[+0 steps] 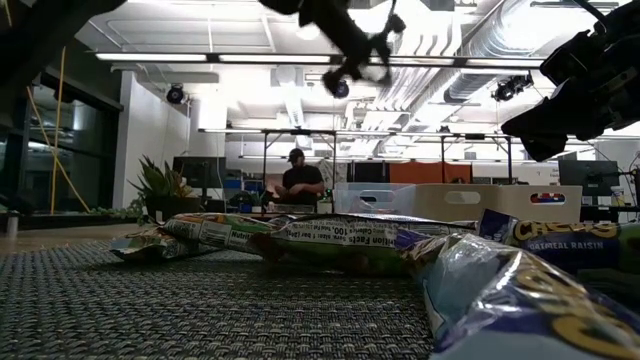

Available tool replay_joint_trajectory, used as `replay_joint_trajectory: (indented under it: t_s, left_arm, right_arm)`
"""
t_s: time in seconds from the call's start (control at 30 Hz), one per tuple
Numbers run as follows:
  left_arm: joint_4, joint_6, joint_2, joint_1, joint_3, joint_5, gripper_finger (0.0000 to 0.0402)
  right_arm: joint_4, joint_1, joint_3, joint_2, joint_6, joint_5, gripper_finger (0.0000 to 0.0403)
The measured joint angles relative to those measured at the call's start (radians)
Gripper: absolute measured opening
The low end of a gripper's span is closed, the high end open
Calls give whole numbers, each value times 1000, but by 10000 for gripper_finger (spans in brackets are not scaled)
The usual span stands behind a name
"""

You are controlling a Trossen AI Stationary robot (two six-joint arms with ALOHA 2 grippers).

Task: Pick and place Granola Bars by type
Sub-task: Put the red granola bar into the transparent bin

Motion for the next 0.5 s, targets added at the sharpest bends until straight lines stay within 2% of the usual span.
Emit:
replay_joint_trajectory:
  t_s: [0.1, 0.27, 0.4, 0.5]
  left_arm:
    - [-106, -58, 25, 33, 3, 10, 99]
    - [-210, -146, 78, 64, 1, 121, 99]
    - [-210, -204, 131, 62, 2, 208, 99]
    - [-201, -267, 167, 54, 1, 229, 99]
  right_arm:
    - [0, 0, 0, 0, 0, 0, 0]
    - [0, 0, 0, 1, 0, 0, 0]
    - [1, 0, 0, 0, 0, 0, 0]
    - [1, 0, 0, 0, 0, 0, 0]
